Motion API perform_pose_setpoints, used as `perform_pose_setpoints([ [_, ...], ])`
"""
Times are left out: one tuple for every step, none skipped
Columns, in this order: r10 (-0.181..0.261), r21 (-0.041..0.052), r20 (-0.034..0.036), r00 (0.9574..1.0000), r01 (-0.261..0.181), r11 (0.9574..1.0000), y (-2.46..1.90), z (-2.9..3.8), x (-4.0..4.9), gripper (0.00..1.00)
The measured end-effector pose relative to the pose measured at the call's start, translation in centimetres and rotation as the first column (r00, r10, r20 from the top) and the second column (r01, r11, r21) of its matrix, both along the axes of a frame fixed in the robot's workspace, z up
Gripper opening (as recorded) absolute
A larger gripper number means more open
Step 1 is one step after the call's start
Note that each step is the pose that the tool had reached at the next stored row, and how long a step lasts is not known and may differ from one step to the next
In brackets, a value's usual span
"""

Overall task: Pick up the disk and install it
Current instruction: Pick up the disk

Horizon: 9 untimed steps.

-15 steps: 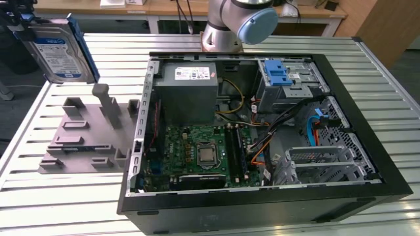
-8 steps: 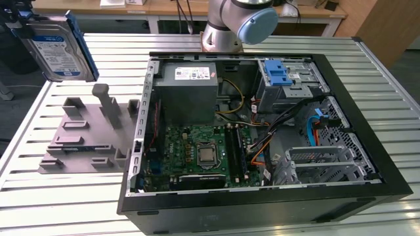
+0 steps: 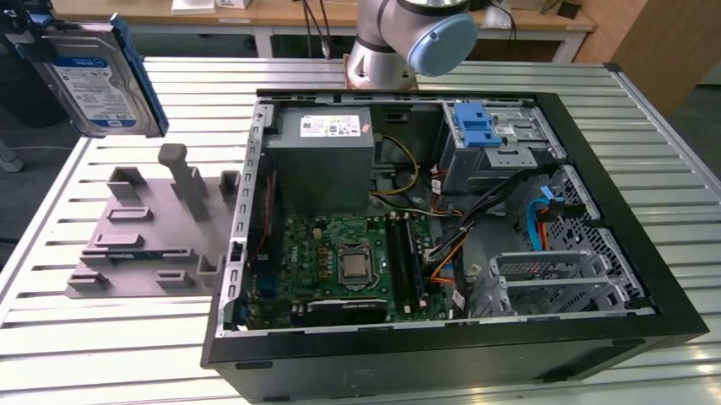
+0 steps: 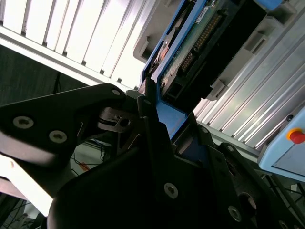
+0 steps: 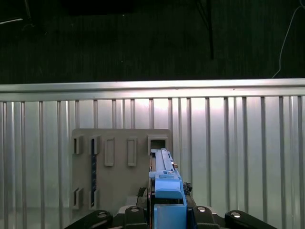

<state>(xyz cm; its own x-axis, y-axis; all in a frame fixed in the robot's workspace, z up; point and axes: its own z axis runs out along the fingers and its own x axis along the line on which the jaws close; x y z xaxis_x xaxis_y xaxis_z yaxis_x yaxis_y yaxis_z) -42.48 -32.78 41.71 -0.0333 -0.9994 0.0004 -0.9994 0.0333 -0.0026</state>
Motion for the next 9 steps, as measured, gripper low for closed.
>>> perform_pose_setpoints([
  [0.000,0.0000,0.0000,1.0000,0.000,1.0000,0.00,0.06,0.00,0.36],
  [0.000,0.0000,0.0001,1.0000,0.000,1.0000,0.00,0.13,0.00,0.36],
  [0.000,0.0000,0.0001,1.0000,0.000,1.0000,0.00,0.19,0.00,0.36],
  [0.000,0.0000,0.0001,1.0000,0.000,1.0000,0.00,0.25,0.00,0.36],
  [0.000,0.0000,0.0000,1.0000,0.000,1.0000,0.00,0.31,0.00,0.36],
  [0.000,0.0000,-0.0001,1.0000,0.000,1.0000,0.00,0.37,0.00,0.36],
  [0.000,0.0000,0.0000,1.0000,0.000,1.0000,0.00,0.43,0.00,0.36],
  [0.000,0.0000,0.0000,1.0000,0.000,1.0000,0.00,0.50,0.00,0.36],
  [0.000,0.0000,0.0000,1.0000,0.000,1.0000,0.00,0.56,0.00,0.36],
])
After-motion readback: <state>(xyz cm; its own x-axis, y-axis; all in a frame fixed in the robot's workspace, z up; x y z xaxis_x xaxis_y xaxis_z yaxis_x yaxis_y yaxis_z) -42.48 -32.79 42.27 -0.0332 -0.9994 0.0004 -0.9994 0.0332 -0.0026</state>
